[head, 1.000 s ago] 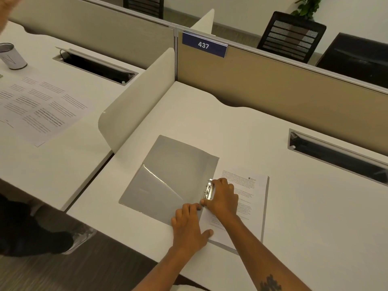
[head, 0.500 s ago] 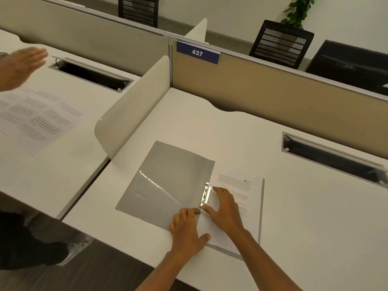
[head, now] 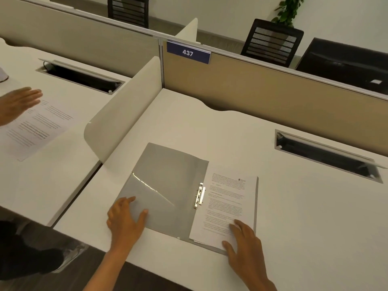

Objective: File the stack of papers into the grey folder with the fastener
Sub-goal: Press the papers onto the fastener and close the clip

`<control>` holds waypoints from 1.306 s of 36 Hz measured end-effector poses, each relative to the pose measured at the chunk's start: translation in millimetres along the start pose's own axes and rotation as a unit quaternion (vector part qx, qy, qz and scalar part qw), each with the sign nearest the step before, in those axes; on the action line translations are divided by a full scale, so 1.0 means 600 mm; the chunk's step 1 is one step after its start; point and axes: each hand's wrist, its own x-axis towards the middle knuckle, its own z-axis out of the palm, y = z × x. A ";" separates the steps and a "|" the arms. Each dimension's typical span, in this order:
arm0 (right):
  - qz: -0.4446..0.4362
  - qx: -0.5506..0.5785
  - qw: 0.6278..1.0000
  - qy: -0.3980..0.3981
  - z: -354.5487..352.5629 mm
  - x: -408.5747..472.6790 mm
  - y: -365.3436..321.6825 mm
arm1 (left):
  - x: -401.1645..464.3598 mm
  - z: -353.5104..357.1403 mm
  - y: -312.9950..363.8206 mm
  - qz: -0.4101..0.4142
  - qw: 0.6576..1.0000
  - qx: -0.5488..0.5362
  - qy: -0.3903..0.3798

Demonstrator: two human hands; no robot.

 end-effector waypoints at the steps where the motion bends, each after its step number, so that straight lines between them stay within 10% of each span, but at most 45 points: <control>1: -0.001 -0.002 1.000 0.002 0.002 -0.001 0.000 | 0.007 -0.004 -0.007 -0.011 1.000 0.012 0.006; 22: 0.009 0.024 1.000 -0.001 0.001 -0.006 -0.003 | 0.070 -0.051 0.012 -0.122 0.992 0.004 0.030; 47: -0.021 0.057 0.997 -0.053 -0.014 -0.001 0.029 | -0.148 -0.143 0.281 0.189 0.962 -0.178 -0.089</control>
